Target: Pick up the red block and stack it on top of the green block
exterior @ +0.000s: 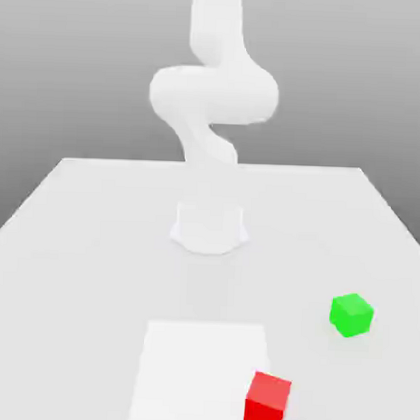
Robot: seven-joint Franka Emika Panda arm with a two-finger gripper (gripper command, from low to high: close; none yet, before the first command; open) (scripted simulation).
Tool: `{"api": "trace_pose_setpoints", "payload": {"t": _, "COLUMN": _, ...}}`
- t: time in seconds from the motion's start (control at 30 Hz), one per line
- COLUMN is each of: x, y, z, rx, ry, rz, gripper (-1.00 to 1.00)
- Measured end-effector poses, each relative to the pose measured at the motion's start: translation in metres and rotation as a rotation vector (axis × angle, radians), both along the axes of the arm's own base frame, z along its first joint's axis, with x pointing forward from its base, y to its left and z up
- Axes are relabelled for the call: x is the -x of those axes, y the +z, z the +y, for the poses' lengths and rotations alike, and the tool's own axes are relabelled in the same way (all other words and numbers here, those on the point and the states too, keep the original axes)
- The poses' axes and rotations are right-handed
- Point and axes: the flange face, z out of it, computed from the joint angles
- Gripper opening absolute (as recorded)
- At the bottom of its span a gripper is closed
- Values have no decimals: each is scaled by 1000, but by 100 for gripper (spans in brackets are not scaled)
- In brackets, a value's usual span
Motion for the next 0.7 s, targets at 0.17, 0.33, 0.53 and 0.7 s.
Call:
{"api": "trace_pose_setpoints", "payload": {"t": 0.17, "x": -59, "y": -82, "z": 14, "rx": 72, "ry": 207, "rz": 135, "gripper": 0}}
{"api": "trace_pose_setpoints", "payload": {"t": 0.33, "x": -98, "y": -171, "z": 35, "rx": 147, "ry": 407, "rz": 256, "gripper": 0}}
{"api": "trace_pose_setpoints", "payload": {"t": 0.53, "x": -120, "y": -283, "z": 60, "rx": 247, "ry": 646, "rz": 394, "gripper": 0}}
{"api": "trace_pose_setpoints", "payload": {"t": 0.7, "x": -118, "y": -375, "z": 80, "rx": 342, "ry": 853, "rz": 504, "gripper": 0}}
